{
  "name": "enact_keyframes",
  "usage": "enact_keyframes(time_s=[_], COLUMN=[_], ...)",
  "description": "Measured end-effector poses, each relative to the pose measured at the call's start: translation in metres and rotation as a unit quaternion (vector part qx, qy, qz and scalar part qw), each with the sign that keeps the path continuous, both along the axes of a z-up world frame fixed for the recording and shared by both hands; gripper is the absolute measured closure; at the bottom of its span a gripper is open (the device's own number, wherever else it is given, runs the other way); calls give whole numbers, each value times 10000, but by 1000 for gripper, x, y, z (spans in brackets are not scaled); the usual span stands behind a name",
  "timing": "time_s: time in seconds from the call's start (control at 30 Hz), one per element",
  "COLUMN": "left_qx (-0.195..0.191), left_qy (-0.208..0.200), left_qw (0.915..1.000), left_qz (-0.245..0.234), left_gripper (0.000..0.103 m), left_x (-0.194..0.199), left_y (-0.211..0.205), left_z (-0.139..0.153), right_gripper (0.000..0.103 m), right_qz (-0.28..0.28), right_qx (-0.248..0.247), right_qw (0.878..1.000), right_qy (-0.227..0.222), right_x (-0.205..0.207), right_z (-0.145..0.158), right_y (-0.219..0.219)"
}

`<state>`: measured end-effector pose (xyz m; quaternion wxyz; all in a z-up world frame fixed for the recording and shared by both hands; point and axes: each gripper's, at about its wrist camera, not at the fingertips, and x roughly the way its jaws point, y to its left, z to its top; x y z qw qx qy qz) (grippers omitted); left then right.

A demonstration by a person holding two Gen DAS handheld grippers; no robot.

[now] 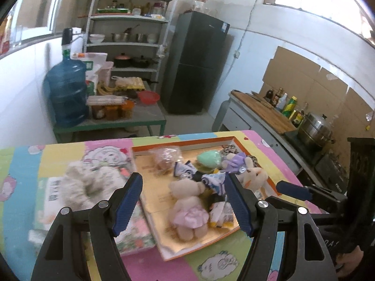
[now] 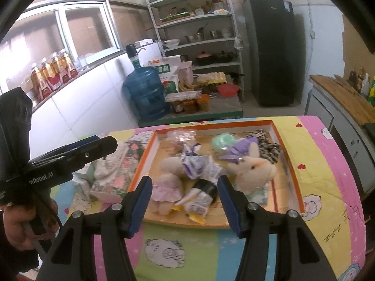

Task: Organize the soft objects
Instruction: 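Withdraw both tools from the box back toward the mat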

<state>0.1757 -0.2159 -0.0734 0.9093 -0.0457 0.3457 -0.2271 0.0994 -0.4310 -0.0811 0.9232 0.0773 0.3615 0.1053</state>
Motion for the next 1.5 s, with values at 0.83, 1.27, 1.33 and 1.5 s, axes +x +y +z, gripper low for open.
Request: enact_keyframes(time_s=[0.83, 1.27, 1.33, 1.5], left_qx=[-56, -34, -8, -98], left_qy=[-22, 135, 153, 236], left_qw=[9975, 9935, 9932, 9938], left_qz=[706, 1126, 1153, 1082], left_gripper=[29, 29, 29, 28], left_x=[-63, -81, -83, -82], left_y=[138, 191, 198, 207], left_z=[0, -21, -25, -36], right_gripper=[45, 45, 45, 45], right_qz=[583, 914, 972, 1048], right_qx=[-240, -318, -325, -344], right_qw=[9980, 9953, 9947, 9939], right_qy=[-88, -95, -104, -72], right_x=[-21, -26, -27, -28], right_z=[15, 17, 17, 16], right_y=[101, 142, 149, 163])
